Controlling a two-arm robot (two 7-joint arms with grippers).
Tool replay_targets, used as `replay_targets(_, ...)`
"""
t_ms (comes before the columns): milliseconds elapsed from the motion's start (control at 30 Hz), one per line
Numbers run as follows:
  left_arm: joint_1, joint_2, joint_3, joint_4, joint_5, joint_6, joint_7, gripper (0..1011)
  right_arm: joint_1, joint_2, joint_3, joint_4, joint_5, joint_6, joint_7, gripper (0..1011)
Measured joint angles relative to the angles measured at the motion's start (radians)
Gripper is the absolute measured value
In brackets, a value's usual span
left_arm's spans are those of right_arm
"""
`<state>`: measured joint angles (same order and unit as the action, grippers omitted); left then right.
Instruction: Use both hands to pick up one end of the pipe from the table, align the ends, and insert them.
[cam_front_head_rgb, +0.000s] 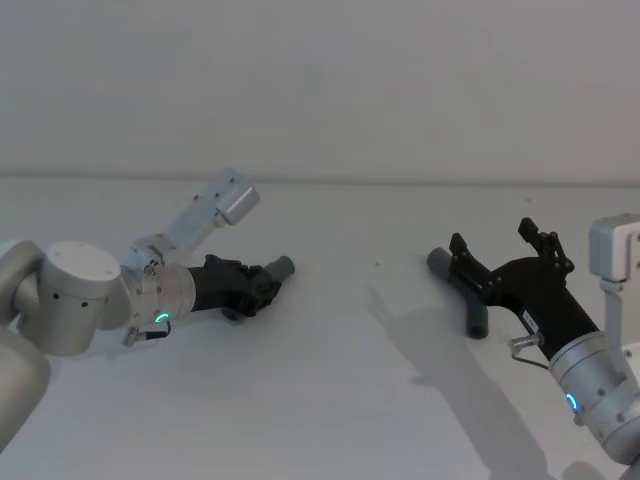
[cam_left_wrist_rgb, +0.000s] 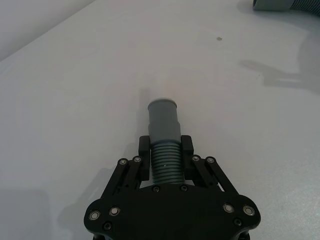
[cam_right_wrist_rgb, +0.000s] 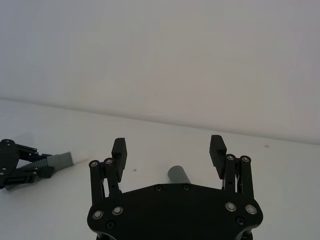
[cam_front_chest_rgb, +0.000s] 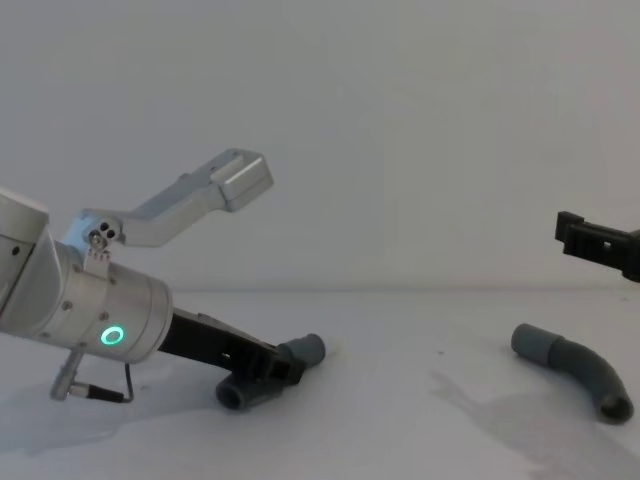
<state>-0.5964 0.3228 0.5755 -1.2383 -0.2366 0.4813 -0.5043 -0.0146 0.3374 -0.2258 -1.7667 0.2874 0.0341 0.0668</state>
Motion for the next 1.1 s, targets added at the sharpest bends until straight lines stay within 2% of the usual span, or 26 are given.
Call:
replay_targets(267, 0.0, 0.0, 0.0, 0.0, 0.0, 0.0, 0.0, 342, 0.011, 0.002, -0.007, 0.003, -0.007, 0.016, 0.01, 1002)
replay_targets(433, 0.0, 0.0, 0.0, 0.0, 0.0, 0.0, 0.0, 342, 0.033, 0.003, -0.015, 0.012, -0.017, 0.049, 0.015, 1002)
replay_targets(767, 0.0, 0.0, 0.0, 0.0, 0.0, 0.0, 0.0, 342, 0.113, -0.002, -0.035, 0.055, -0.041, 0.176, 0.016, 1002)
replay_targets(1100, 0.0, 0.0, 0.0, 0.0, 0.0, 0.0, 0.0, 342, 0.177, -0.006, -0.048, 0.111, -0.058, 0.274, 0.023, 1002)
